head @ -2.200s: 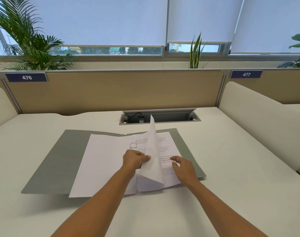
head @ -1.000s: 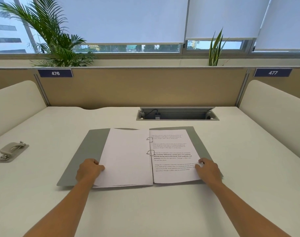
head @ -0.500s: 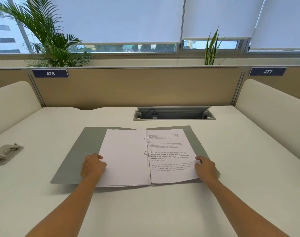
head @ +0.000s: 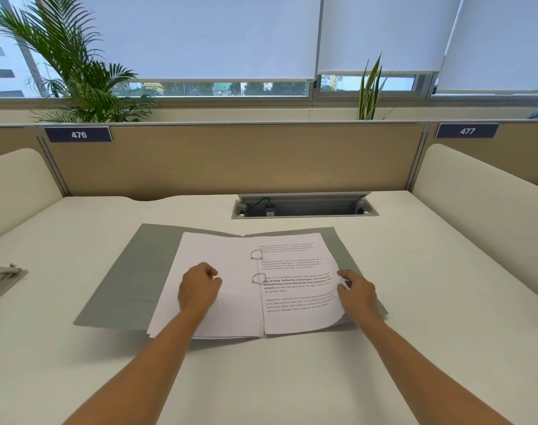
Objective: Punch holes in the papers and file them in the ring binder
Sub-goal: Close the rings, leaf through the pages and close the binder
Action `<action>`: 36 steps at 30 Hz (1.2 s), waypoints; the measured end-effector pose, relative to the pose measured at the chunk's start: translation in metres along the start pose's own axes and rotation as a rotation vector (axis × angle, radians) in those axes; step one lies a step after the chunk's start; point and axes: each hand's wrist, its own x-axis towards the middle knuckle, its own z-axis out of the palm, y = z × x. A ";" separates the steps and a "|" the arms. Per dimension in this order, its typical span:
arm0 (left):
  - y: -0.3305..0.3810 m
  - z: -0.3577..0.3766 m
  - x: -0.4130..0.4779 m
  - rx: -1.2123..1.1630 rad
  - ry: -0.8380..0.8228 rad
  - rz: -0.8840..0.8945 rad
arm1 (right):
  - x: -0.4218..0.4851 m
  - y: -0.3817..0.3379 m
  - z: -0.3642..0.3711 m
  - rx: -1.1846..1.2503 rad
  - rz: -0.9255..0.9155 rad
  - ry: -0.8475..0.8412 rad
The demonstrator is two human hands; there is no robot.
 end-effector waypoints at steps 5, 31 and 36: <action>0.046 0.028 -0.014 -0.294 -0.275 0.069 | -0.007 -0.010 0.005 0.151 -0.085 -0.041; 0.100 0.078 -0.043 -0.553 -0.529 -0.194 | -0.018 -0.017 0.017 0.320 -0.141 -0.208; 0.092 0.066 -0.032 -0.577 -0.495 -0.221 | -0.010 -0.006 0.014 0.137 -0.122 -0.135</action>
